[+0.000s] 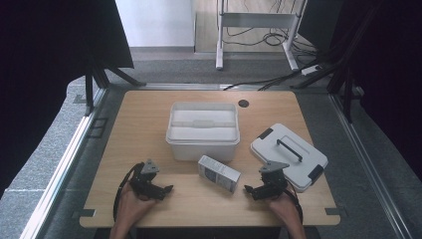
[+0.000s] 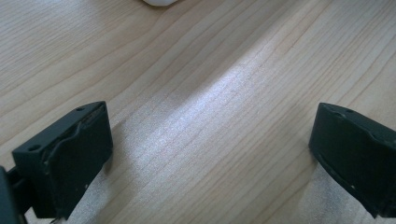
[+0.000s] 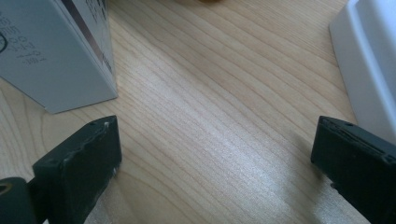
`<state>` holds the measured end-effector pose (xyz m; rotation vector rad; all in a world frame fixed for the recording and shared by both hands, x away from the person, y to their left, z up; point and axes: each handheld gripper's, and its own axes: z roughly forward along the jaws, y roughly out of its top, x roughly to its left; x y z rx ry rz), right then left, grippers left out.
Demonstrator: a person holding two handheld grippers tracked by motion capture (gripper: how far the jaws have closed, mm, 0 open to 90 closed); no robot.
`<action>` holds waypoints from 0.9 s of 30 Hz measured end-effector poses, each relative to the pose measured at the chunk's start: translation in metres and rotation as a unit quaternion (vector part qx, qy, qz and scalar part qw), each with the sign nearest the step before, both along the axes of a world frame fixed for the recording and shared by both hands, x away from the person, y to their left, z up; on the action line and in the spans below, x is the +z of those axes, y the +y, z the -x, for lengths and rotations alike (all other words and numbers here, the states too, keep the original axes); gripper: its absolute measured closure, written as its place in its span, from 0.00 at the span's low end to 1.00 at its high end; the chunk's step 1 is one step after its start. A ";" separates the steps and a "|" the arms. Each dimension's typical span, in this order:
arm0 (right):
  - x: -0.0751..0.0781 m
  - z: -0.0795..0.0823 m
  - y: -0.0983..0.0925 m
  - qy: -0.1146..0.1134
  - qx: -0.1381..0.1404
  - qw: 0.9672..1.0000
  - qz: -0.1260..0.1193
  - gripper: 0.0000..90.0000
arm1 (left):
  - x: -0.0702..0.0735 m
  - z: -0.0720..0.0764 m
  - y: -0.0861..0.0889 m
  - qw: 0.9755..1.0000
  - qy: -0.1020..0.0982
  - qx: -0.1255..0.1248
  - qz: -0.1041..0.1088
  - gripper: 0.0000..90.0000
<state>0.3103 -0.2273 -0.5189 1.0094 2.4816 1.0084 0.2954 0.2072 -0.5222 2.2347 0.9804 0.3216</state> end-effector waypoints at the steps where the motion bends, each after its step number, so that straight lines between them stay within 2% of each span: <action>1: 0.000 0.000 0.000 0.000 0.000 1.000 0.000 0.01 | 0.000 0.000 0.000 1.000 0.000 0.000 0.000 0.00; 21: 0.000 0.000 0.000 0.001 0.000 1.000 -0.001 0.01 | 0.000 0.000 0.000 1.000 0.000 0.000 0.000 0.00; 27: 0.004 0.000 -0.001 0.011 0.003 1.000 0.000 0.07 | 0.000 0.000 0.000 1.000 0.000 0.000 0.000 0.00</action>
